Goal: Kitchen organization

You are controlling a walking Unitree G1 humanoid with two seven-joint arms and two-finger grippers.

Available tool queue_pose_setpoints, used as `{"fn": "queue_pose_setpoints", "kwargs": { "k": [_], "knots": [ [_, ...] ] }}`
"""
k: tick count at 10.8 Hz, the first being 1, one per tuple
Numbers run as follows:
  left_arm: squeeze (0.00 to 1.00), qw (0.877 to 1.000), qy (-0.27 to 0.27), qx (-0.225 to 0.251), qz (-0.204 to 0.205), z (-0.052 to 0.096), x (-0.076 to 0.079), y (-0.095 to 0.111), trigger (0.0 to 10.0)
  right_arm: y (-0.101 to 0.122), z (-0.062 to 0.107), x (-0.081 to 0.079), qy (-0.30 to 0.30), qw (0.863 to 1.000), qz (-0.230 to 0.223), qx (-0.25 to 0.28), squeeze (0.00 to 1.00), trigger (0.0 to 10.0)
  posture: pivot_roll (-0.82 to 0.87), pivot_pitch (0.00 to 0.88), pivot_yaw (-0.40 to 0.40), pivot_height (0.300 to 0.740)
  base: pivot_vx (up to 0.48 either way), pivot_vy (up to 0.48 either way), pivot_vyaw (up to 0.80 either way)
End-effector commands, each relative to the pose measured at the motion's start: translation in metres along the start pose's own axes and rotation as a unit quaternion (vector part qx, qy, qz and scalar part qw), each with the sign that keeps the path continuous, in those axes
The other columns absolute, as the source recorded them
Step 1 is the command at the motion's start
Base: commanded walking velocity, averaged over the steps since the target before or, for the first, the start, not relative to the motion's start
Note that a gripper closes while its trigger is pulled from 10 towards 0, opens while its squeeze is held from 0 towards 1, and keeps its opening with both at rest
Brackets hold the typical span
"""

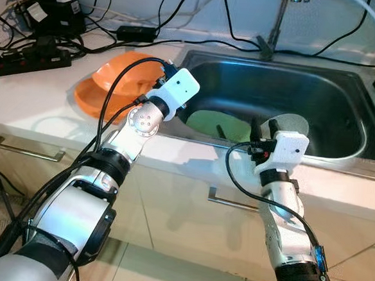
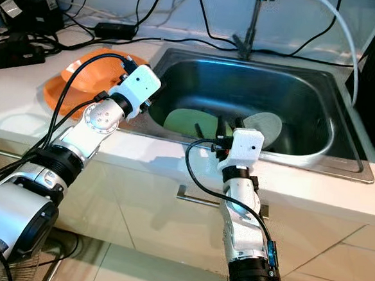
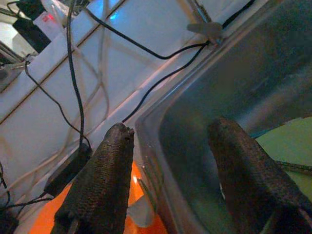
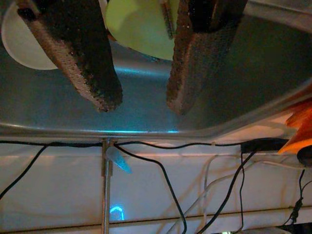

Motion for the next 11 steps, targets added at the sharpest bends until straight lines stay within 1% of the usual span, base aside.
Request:
{"fn": "queue_pose_setpoints", "kwargs": {
  "k": [1, 3, 4, 5, 6, 9, 11],
  "knots": [
    [0.00, 1.000, 0.014, -0.001, 0.001, -0.003, -0.007, 0.004, 10.0, -0.007, 0.004, 0.000, 0.000, 1.000, 0.004, -0.021, 0.00, 10.0, 0.10, 0.125, 0.072, 0.740, 0.000, 0.000, 0.00],
    [0.00, 0.999, 0.019, -0.033, 0.013, -0.003, -0.007, -0.006, 10.0, -0.007, 0.009, -0.002, 0.000, 1.000, 0.004, -0.025, 0.00, 10.0, 0.09, 0.130, 0.078, 0.740, 0.000, 0.000, 0.00],
    [0.00, 0.998, 0.030, -0.047, 0.017, -0.004, -0.011, -0.008, 10.0, -0.007, 0.013, 0.000, -0.003, 1.000, 0.005, -0.028, 0.00, 10.0, 0.08, 0.131, 0.084, 0.740, 0.000, 0.000, 0.00],
    [0.00, 0.998, 0.035, -0.050, 0.019, -0.006, -0.013, -0.006, 6.1, -0.008, 0.016, 0.002, -0.006, 0.999, 0.007, -0.031, 0.00, 10.0, 0.07, 0.134, 0.088, 0.740, 0.000, 0.000, 0.00],
    [0.00, 0.998, 0.036, -0.052, 0.021, -0.006, -0.013, -0.005, 0.0, -0.007, 0.016, 0.003, -0.008, 0.999, 0.008, -0.032, 0.00, 10.0, 0.07, 0.136, 0.090, 0.740, 0.000, 0.000, 0.00],
    [0.00, 0.998, 0.034, -0.048, 0.023, -0.008, -0.009, -0.003, 0.0, -0.007, 0.015, 0.003, -0.011, 0.999, 0.008, -0.036, 0.00, 10.0, 0.08, 0.134, 0.091, 0.740, 0.000, 0.000, 0.00],
    [0.00, 0.998, 0.040, -0.047, 0.018, -0.007, -0.015, -0.003, 0.0, -0.006, 0.012, 0.004, -0.014, 0.999, 0.009, -0.035, 0.00, 10.0, 0.08, 0.124, 0.092, 0.740, 0.000, 0.000, 0.00]
  ]
}}
Point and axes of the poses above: a point about 5 cm out from each wrist's last joint towards the gripper, its own z axis pointing back from the gripper into the wrist, its own y axis along the axis of the wrist's last joint, x = y × z, the point moved 2 cm from there along -z, pointing out of the wrist towards the gripper, and after that the axes turned 5 degrees about z, right-handed, at the moved point
